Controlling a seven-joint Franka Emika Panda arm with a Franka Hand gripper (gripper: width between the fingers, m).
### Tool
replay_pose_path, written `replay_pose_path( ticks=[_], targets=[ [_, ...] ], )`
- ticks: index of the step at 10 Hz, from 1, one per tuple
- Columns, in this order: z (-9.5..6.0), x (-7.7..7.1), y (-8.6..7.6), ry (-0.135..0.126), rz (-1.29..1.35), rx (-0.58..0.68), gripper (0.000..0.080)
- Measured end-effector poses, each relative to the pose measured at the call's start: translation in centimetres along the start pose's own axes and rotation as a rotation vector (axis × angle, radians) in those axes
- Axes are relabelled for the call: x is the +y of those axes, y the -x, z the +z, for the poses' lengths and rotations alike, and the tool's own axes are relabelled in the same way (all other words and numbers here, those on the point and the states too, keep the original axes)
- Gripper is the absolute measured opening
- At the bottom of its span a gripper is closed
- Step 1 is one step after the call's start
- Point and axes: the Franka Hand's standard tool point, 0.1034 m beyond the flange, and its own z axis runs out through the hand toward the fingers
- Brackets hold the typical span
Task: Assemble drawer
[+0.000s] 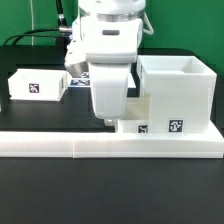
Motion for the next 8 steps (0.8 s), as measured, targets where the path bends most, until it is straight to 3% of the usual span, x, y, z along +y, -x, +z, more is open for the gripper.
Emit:
replay_pose_path(
  ticks=[2, 3, 8],
  targets=[
    [-0.1, 0.1, -1.8, -0.044, -0.067, 0.0, 0.0649],
    [-0.2, 0.1, -2.3, -0.044, -0.078, -0.003, 0.0649],
    [-0.3, 0.2, -1.4, -0.043, -0.098, -0.003, 0.0649]
  ],
)
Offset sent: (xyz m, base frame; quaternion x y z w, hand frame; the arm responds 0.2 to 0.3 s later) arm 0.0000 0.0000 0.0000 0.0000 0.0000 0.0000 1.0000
